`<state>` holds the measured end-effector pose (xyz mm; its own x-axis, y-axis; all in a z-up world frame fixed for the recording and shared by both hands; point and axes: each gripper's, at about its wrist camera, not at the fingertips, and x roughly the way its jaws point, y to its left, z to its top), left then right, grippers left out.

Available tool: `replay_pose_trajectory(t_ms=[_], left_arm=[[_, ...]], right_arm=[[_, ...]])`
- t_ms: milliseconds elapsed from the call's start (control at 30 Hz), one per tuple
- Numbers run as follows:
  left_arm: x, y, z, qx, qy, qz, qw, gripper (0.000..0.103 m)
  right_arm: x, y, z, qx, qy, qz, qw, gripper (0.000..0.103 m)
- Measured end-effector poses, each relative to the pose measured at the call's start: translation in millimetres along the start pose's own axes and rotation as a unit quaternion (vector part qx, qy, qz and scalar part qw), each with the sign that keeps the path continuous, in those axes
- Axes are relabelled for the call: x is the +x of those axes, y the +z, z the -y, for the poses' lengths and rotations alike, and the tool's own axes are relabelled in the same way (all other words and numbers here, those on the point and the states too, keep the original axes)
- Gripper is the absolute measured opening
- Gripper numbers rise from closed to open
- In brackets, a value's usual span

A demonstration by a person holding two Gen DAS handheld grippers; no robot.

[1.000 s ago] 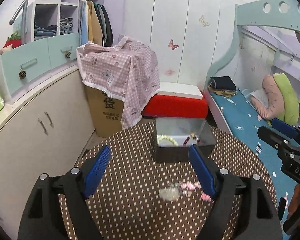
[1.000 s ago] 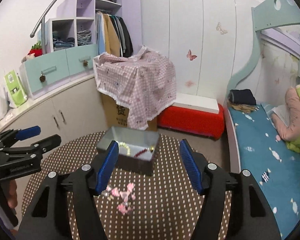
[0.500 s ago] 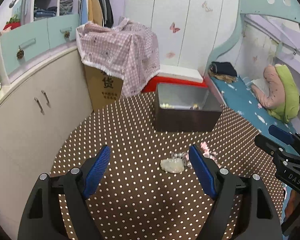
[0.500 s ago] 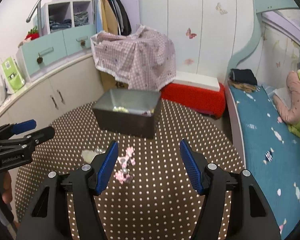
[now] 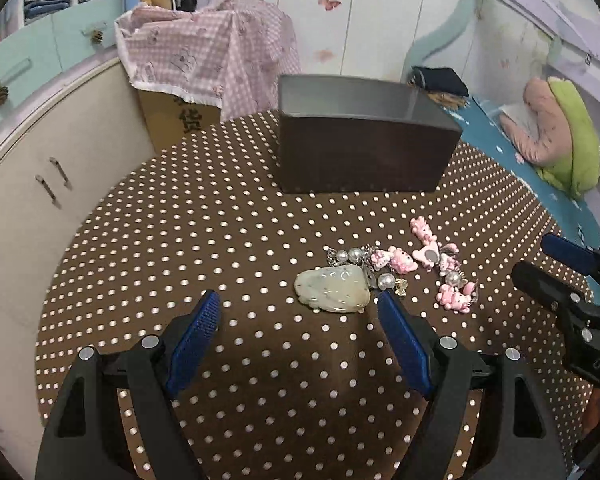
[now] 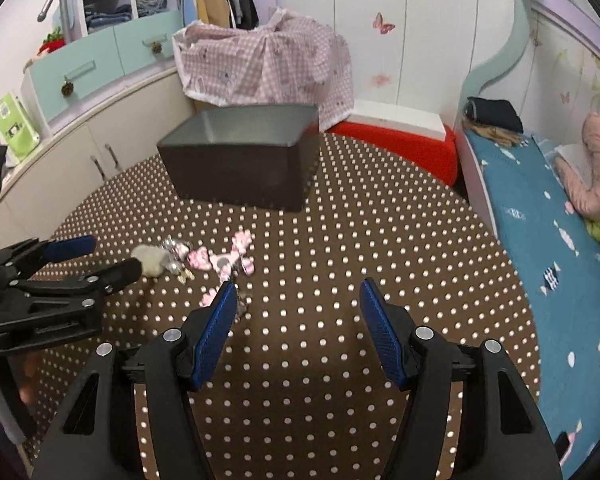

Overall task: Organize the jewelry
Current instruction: 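Grasp the jade pendant with the left gripper while the right grasps a pink charm, then carry the jade pendant into the box with the left gripper while the right carries the pink charm in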

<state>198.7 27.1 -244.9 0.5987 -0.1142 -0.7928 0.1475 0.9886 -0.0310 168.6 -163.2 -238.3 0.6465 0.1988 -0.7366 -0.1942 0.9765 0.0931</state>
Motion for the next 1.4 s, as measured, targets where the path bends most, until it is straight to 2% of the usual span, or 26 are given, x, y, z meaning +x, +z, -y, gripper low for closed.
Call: replay_pose_trajectory(t_ms=[300, 400, 433, 467, 500, 867, 933, 1000, 1067, 1100, 1233, 1400], left_arm=[[19, 6, 6, 0.012, 0.004, -0.010, 0.9999, 0.076], [18, 6, 7, 0.018, 0.011, -0.004, 0.9998, 0.059], [17, 7, 6, 0.021, 0.008, -0.003, 0.9997, 0.048], [17, 8, 6, 0.022, 0.007, -0.003, 0.9997, 0.043], [16, 8, 5, 0.024, 0.008, -0.003, 0.9997, 0.041], [0, -11, -20, 0.003, 0.000, -0.003, 1.0000, 0.041], [-3, -13, -23, -0.002, -0.001, -0.003, 1.0000, 0.041], [-6, -15, -27, -0.005, -0.002, -0.002, 1.0000, 0.041], [-7, -16, -29, -0.007, -0.006, -0.002, 1.0000, 0.041], [-7, -16, -29, -0.009, -0.006, -0.002, 0.9999, 0.041], [-8, -17, -28, -0.010, -0.017, -0.002, 0.9998, 0.041], [-11, -15, -23, -0.011, -0.030, 0.000, 0.9995, 0.041]], right_arm=[[9, -6, 1, 0.001, 0.016, -0.010, 1.000, 0.062], [9, -9, -2, -0.005, 0.021, -0.011, 1.000, 0.062], [11, -9, -4, -0.006, 0.022, -0.015, 1.000, 0.062], [12, -10, -5, -0.007, 0.026, -0.017, 1.000, 0.062], [12, -11, -7, -0.009, 0.027, -0.017, 0.999, 0.062], [23, -5, -30, -0.021, 0.046, -0.028, 0.998, 0.060], [26, -4, -37, -0.024, 0.052, -0.033, 0.998, 0.049], [30, -4, -42, -0.027, 0.055, -0.036, 0.997, 0.043], [31, -4, -45, -0.030, 0.055, -0.039, 0.997, 0.042], [31, -3, -47, -0.031, 0.058, -0.038, 0.997, 0.036], [31, -4, -51, -0.046, 0.045, -0.043, 0.997, 0.021], [24, -9, -46, -0.046, 0.047, -0.043, 0.997, 0.021]])
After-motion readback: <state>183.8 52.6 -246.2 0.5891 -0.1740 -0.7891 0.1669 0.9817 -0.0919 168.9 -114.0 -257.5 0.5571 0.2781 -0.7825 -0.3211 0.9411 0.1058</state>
